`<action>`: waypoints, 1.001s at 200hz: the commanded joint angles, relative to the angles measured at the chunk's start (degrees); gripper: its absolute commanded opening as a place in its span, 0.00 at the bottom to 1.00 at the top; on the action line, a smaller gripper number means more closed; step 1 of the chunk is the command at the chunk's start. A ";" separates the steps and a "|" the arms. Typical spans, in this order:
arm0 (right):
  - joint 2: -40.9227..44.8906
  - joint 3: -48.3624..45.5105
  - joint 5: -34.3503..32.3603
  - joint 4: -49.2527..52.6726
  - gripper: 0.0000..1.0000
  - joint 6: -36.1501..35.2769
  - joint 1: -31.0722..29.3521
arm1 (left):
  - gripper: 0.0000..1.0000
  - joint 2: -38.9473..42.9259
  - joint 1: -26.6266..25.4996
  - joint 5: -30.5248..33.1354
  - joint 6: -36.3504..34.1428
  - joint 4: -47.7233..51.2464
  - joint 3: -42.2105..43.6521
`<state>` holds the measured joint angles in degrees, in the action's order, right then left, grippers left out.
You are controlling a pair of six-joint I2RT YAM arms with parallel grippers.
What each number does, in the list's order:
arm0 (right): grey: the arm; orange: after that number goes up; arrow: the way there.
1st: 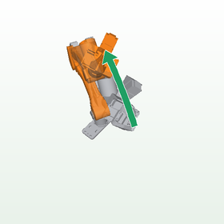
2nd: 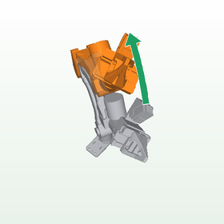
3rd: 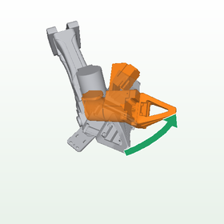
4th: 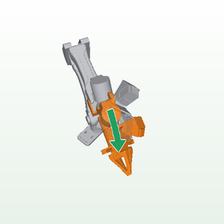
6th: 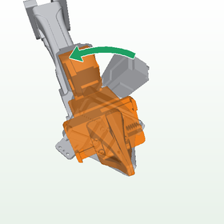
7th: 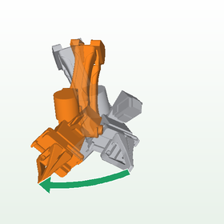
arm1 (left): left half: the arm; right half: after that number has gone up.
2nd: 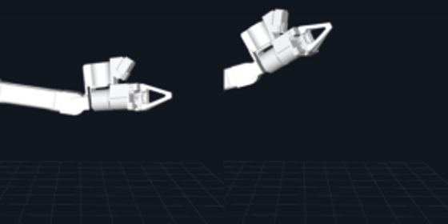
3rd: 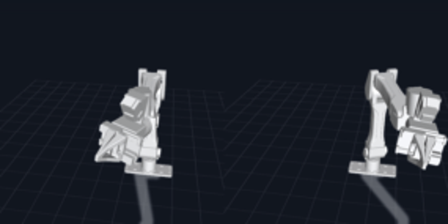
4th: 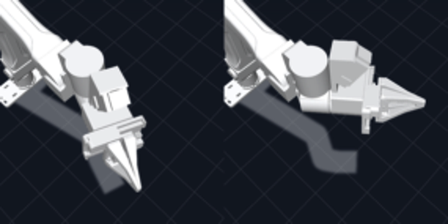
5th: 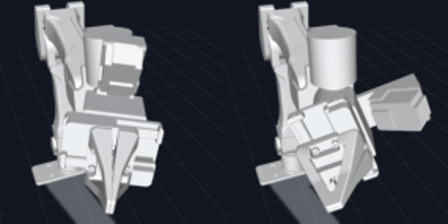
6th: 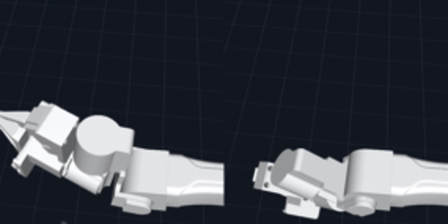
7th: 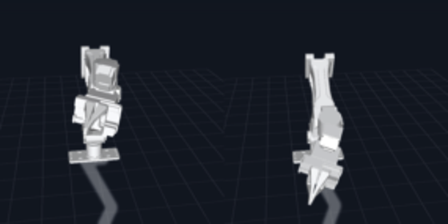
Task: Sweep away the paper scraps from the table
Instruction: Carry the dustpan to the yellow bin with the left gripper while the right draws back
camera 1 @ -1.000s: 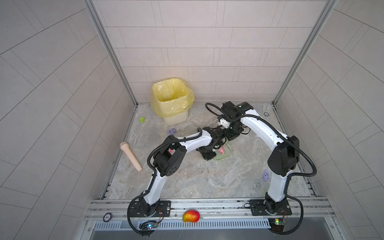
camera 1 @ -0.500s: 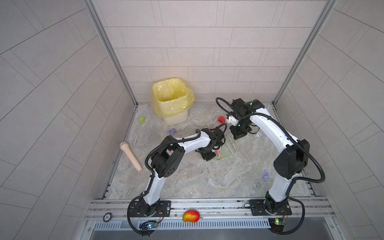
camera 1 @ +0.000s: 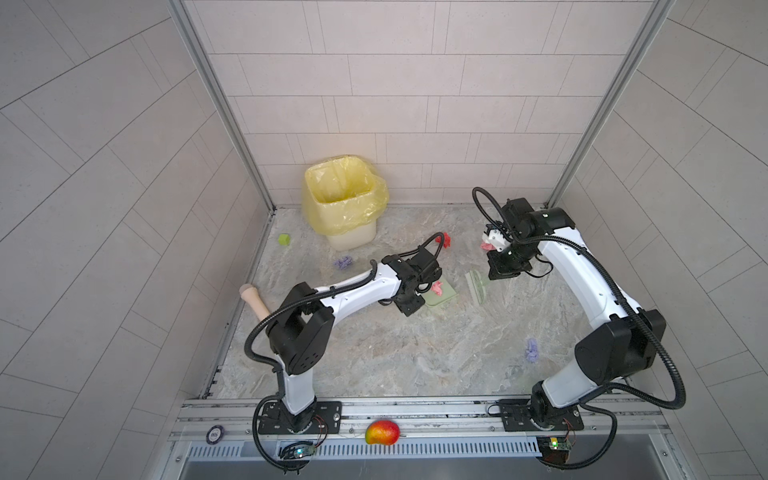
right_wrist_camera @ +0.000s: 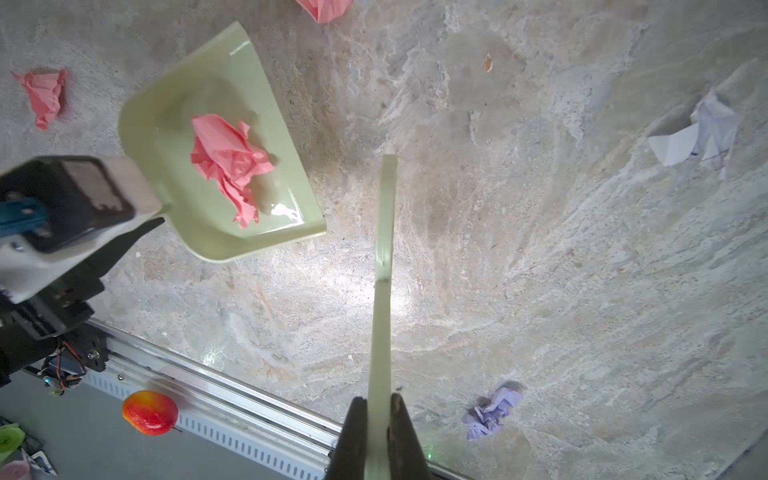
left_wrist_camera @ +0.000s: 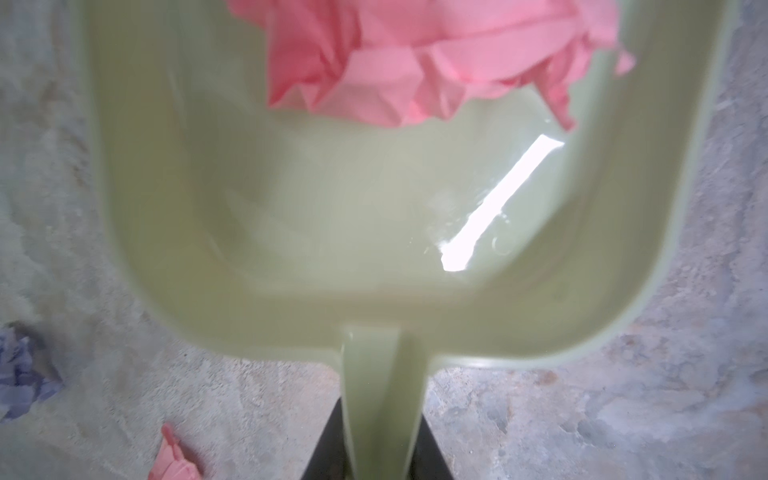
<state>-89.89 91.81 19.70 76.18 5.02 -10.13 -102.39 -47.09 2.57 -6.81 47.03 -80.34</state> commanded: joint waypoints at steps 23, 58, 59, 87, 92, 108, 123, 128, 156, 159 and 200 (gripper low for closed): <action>4.33 -3.20 5.99 -3.57 0.00 1.13 1.09 | 0.00 7.36 0.86 6.06 4.20 5.71 -2.47; 6.34 -5.20 9.65 -5.71 0.00 1.39 1.23 | 0.00 10.91 2.49 9.44 7.05 13.43 -8.65; 6.41 -5.22 9.74 -5.75 0.00 1.39 1.20 | 0.00 11.04 2.60 9.50 7.15 13.70 -8.98; 7.24 -5.60 11.49 -6.13 0.00 0.64 1.49 | 0.00 12.95 5.60 11.35 9.49 20.12 -15.62; 7.43 -5.63 11.71 -6.13 0.00 0.61 1.63 | 0.00 13.32 6.09 11.73 9.67 20.83 -16.43; 7.85 -5.36 13.11 -5.90 0.00 0.59 2.10 | 0.00 14.69 8.21 12.21 9.91 22.00 -18.48; 8.26 -4.83 14.17 -5.65 0.00 0.69 2.63 | 0.00 15.14 11.17 11.47 10.10 24.16 -21.27; 8.40 -4.65 14.25 -5.69 0.00 0.96 2.63 | 0.00 15.10 12.38 11.12 10.14 25.17 -22.43; 8.98 -4.53 15.21 -7.40 0.00 2.32 2.72 | 0.00 13.89 17.90 11.25 9.34 29.58 -27.61; 8.94 -4.53 15.28 -7.51 0.00 2.48 2.69 | 0.00 13.64 18.50 11.39 9.14 30.06 -28.24; 8.29 -6.36 15.41 -9.94 0.00 3.24 2.66 | 0.00 11.50 26.59 11.38 6.34 33.26 -35.51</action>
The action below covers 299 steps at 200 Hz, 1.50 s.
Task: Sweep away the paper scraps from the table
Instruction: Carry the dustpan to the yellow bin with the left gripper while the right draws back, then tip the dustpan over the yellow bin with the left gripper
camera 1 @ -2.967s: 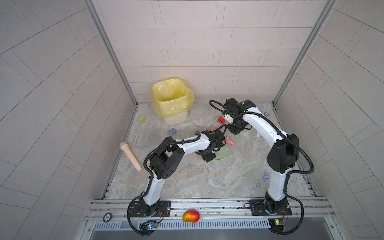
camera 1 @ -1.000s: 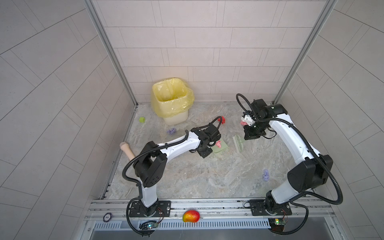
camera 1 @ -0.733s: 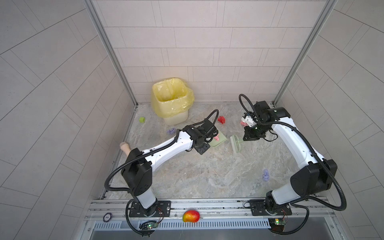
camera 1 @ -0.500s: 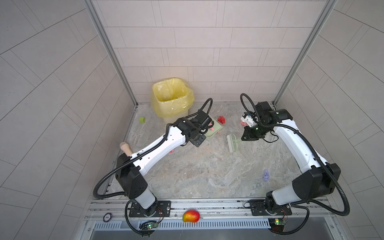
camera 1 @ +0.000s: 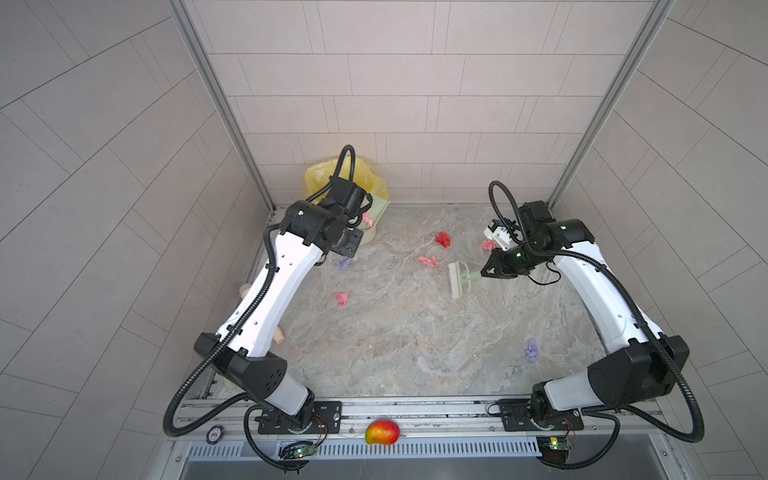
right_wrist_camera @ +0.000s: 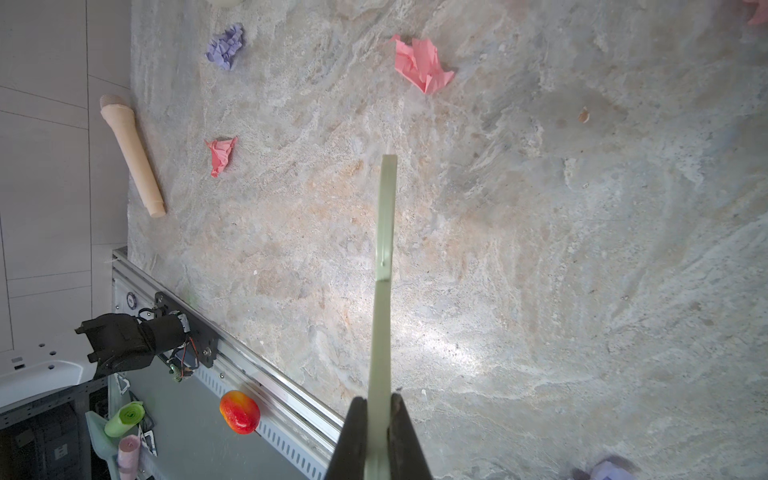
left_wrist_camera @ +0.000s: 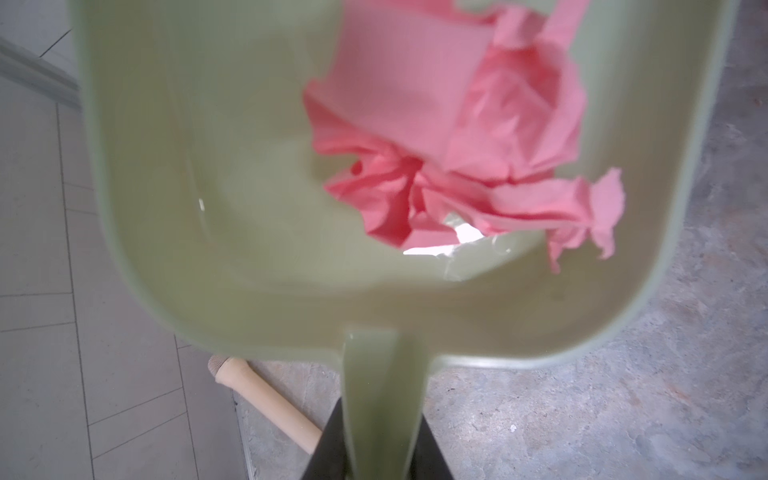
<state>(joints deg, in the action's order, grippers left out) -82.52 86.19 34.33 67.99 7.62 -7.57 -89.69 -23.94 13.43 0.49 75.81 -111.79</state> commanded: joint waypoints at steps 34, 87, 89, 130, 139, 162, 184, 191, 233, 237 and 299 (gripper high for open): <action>0.27 -1.02 0.38 -1.76 0.00 0.54 0.16 | 0.00 -2.43 8.35 0.43 -0.49 4.74 -8.43; 0.38 -0.72 0.18 0.66 0.00 -0.80 0.44 | 0.00 -8.26 16.67 1.84 -5.33 5.70 -14.13; 0.37 -0.80 0.14 0.81 0.00 -0.88 0.52 | 0.00 -8.65 16.83 1.92 -5.39 5.74 -14.61; 0.70 -1.37 0.28 2.50 0.00 -0.92 0.58 | 0.00 -17.68 18.65 6.53 -9.43 6.67 -24.52; 0.63 -1.47 0.39 2.51 0.00 -0.65 0.60 | 0.00 -19.77 18.71 7.83 -10.04 6.83 -26.65; 0.61 -1.51 0.29 2.63 0.00 -0.15 0.63 | 0.00 -24.92 18.74 10.63 -11.83 6.56 -31.77; 0.24 -1.31 0.17 3.40 0.00 -0.08 0.61 | 0.00 -28.23 18.28 15.35 -14.47 5.50 -34.60; 0.15 -1.33 0.13 3.55 0.00 -0.03 0.59 | 0.00 -28.87 17.88 17.58 -15.81 4.88 -34.82; -1.09 -0.61 0.39 3.71 0.00 0.64 0.61 | 0.00 -30.05 16.31 29.29 -25.21 -0.76 -32.94; -1.21 -0.56 0.47 3.73 0.00 0.69 0.57 | 0.00 -30.17 16.29 29.86 -26.06 -1.16 -33.04; -2.21 1.75 0.17 4.78 0.00 0.56 0.42 | 0.00 -30.71 14.55 39.47 -36.85 -10.31 -28.33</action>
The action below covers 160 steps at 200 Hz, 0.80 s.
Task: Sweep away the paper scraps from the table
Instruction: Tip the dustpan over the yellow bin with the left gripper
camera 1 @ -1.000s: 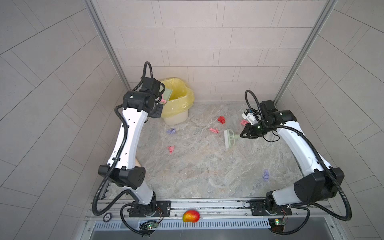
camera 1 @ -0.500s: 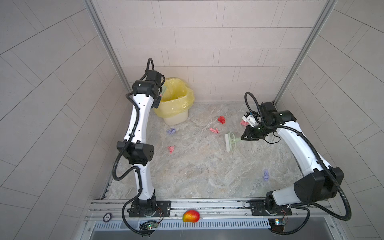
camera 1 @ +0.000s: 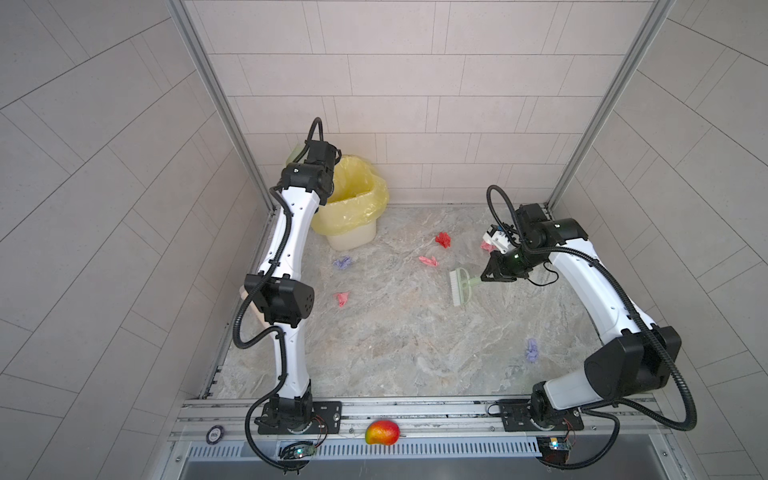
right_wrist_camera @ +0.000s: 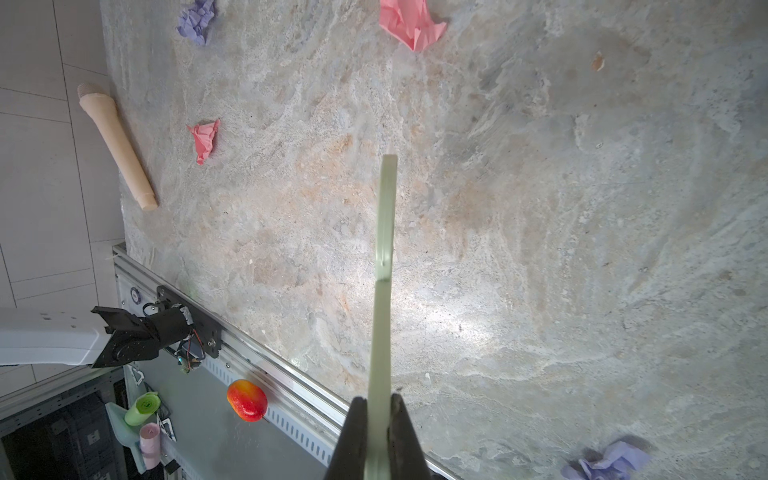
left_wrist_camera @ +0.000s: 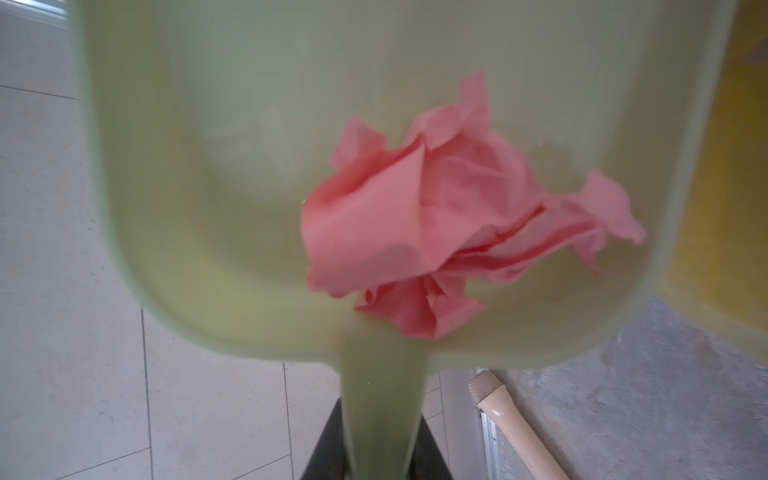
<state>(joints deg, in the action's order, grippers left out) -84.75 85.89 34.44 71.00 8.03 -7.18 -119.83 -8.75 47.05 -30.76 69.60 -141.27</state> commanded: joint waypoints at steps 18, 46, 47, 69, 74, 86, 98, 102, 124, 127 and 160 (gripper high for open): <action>0.09 2.21 -0.07 2.01 0.00 -0.03 -0.02 | 0.00 -0.67 -1.25 7.55 -7.78 -6.25 1.81; 0.37 2.21 -0.52 2.47 0.00 -0.40 -0.01 | 0.00 0.18 -2.37 11.10 -14.43 -12.69 4.72; 0.37 2.24 -0.52 2.47 0.00 -0.39 -0.02 | 0.00 0.24 -2.39 11.16 -14.77 -13.11 4.80; 0.62 2.27 -0.51 2.47 0.00 -0.55 0.02 | 0.00 1.41 -3.14 13.69 -21.98 -20.43 8.73; 0.68 2.23 -0.58 2.37 0.00 -0.52 0.04 | 0.00 1.74 -3.29 14.20 -23.69 -21.97 9.61; 0.75 2.18 -0.56 2.39 0.00 -0.61 0.06 | 0.00 2.56 -3.68 15.05 -27.42 -25.95 11.74; 0.74 2.09 -0.51 2.39 0.00 -0.65 0.03 | 0.00 3.06 -3.81 15.31 -29.66 -28.65 13.15; 0.89 2.05 -0.51 2.30 0.00 -0.65 0.06 | 0.00 3.17 -3.90 15.28 -30.18 -28.92 13.33; 1.03 1.89 -0.31 2.00 0.00 -0.66 0.00 | 0.00 3.58 -4.24 16.07 -32.21 -30.84 14.31; 1.07 1.93 -0.37 2.04 0.00 -0.69 0.00 | 0.00 3.63 -4.32 16.11 -32.50 -31.16 14.49; 1.34 1.96 -0.66 2.18 0.00 -0.90 0.05 | 0.00 4.60 -4.55 16.56 -34.21 -33.42 16.41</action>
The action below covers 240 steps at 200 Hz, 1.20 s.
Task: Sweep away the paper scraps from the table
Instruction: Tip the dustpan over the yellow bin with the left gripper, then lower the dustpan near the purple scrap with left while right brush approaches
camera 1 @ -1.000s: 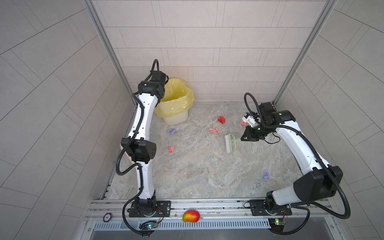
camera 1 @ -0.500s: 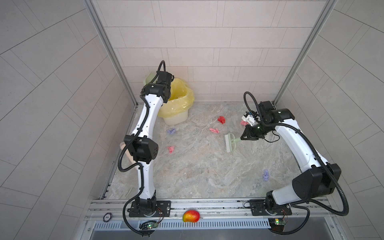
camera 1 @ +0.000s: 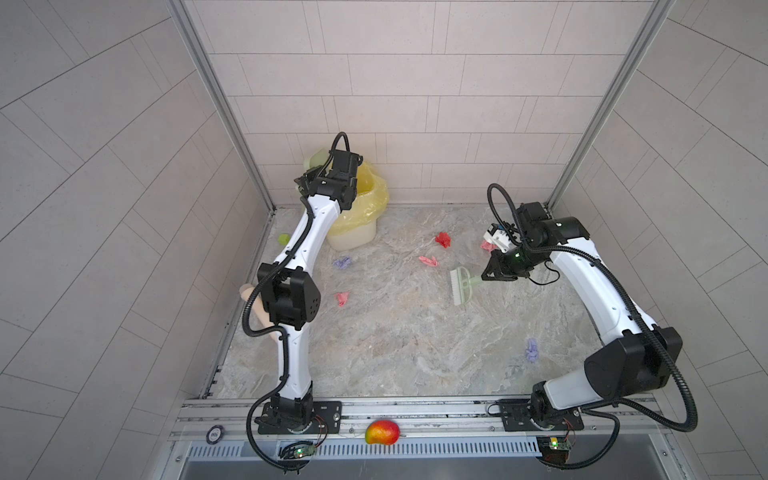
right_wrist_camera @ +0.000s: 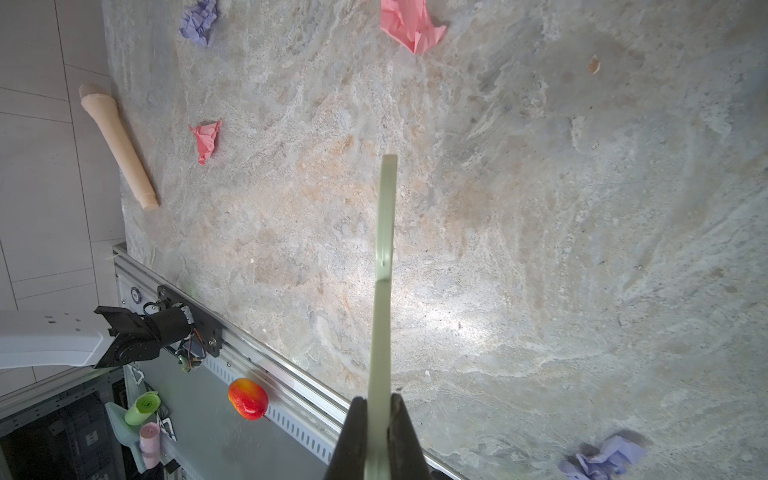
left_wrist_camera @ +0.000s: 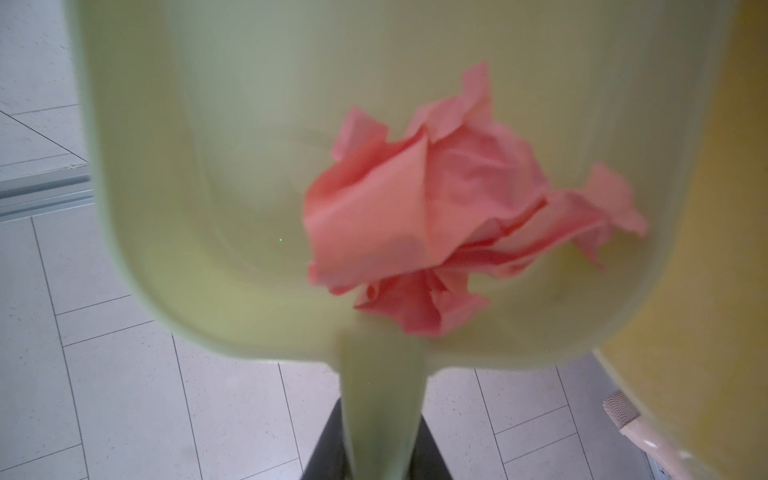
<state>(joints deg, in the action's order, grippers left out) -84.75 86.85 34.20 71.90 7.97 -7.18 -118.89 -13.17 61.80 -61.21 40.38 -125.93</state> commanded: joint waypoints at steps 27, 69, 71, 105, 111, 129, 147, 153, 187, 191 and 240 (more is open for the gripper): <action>1.51 1.04 -0.54 1.40 0.00 -0.94 0.05 | 0.00 4.33 -0.36 2.08 -5.78 -6.15 2.52; 1.85 1.13 -0.57 1.66 0.00 -1.07 0.00 | 0.00 8.15 -1.72 1.78 -20.41 -25.19 13.98; 1.89 1.13 -0.54 1.71 0.00 -1.03 0.02 | 0.00 8.33 -1.72 1.66 -21.22 -26.04 14.56; 2.50 0.45 -0.46 1.33 0.00 -0.77 0.06 | 0.00 9.31 -1.77 1.31 -23.08 -28.77 16.22; 2.53 0.38 -0.50 1.31 0.00 -0.76 0.00 | 0.00 9.31 -1.75 1.30 -22.89 -28.63 16.24; 2.79 0.10 -0.77 1.31 0.00 -0.73 0.04 | 0.00 9.41 -1.75 1.39 -22.37 -28.43 16.13; 3.02 0.05 -1.65 1.48 0.00 -0.58 -0.01 | 0.00 9.45 -1.79 2.05 -20.63 -27.66 15.49; 3.15 0.12 -2.26 1.70 0.00 -0.55 0.00 | 0.00 9.38 -1.77 2.32 -19.45 -27.04 15.14; 3.83 0.68 -8.55 3.91 0.00 0.34 0.02 | 0.00 9.78 -3.57 0.67 -1.59 -12.81 7.73; 4.01 0.50 -9.68 4.07 0.00 0.58 0.13 | 0.00 9.82 -4.09 0.00 1.45 -10.32 6.69; 8.40 -4.67 -20.69 3.67 0.00 7.14 1.52 | 0.00 13.58 -12.24 -13.59 27.96 5.15 8.62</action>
<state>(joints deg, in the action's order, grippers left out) -79.44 84.27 21.63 73.82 11.03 -6.59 -109.16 -21.43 56.75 -50.17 36.88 -119.90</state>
